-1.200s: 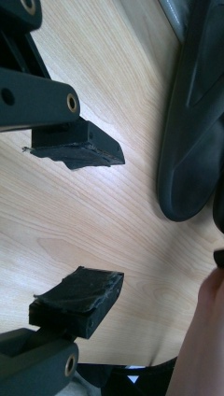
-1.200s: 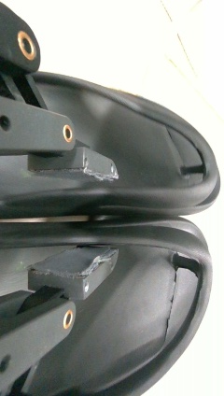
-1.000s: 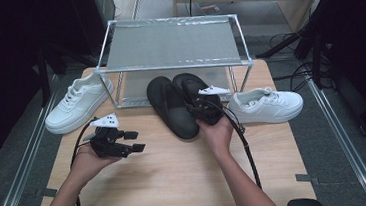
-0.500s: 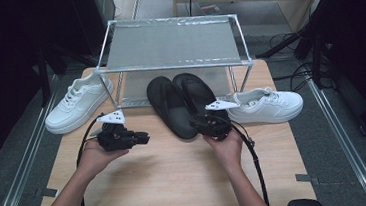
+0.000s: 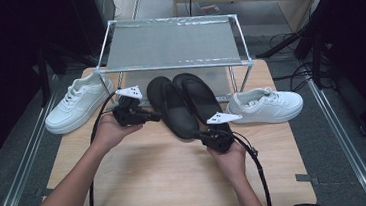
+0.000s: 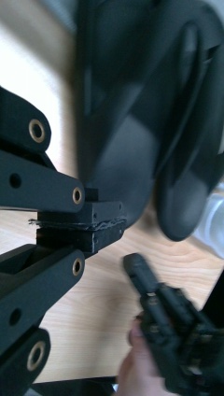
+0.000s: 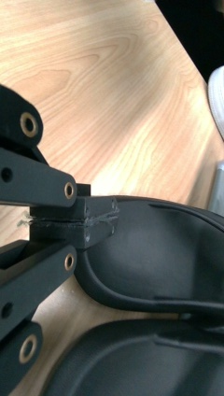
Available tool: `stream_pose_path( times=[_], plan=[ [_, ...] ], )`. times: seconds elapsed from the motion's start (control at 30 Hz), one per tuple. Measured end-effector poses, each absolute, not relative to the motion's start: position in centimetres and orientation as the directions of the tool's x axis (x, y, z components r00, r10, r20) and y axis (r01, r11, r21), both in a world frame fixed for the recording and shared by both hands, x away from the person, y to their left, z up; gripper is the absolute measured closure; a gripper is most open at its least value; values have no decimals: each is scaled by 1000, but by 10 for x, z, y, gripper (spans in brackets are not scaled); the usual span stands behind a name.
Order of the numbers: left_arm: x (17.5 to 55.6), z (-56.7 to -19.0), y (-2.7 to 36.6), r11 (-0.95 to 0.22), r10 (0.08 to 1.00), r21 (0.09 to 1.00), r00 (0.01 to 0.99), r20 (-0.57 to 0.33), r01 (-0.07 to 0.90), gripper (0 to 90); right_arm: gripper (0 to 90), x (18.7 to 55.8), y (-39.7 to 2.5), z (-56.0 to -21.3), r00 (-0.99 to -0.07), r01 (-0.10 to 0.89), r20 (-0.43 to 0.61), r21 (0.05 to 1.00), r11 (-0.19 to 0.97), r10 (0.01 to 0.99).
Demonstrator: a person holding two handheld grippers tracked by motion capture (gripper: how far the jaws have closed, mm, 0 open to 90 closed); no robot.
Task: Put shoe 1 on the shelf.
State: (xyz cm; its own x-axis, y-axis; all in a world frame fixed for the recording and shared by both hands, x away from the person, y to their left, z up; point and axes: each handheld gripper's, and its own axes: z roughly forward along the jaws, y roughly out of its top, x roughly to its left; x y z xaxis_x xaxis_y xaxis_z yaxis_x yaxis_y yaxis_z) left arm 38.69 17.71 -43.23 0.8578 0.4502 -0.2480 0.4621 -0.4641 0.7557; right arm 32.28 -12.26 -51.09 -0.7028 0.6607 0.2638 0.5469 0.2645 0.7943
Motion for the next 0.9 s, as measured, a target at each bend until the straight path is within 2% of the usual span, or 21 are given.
stream_pose_path(
  times=[0.4, 0.53, 0.77, 0.9],
  plan=[
    [437, -376, 172, -495, 485, 758, 859, -164, 425, 890, 900, 319, -122, -527, -697, 572, 252, 759, 309, 671],
    [454, -367, 172, -488, 524, 751, 837, -155, 445, 898, 900, 320, -122, -532, -695, 576, 242, 752, 321, 677],
    [476, -341, 169, -507, 533, 753, 839, -108, 419, 897, 900, 323, -125, -536, -685, 588, 258, 748, 308, 681],
    [489, -339, 166, -518, 546, 741, 832, -99, 428, 889, 900, 325, -124, -538, -687, 586, 249, 746, 318, 683]
  ],
)
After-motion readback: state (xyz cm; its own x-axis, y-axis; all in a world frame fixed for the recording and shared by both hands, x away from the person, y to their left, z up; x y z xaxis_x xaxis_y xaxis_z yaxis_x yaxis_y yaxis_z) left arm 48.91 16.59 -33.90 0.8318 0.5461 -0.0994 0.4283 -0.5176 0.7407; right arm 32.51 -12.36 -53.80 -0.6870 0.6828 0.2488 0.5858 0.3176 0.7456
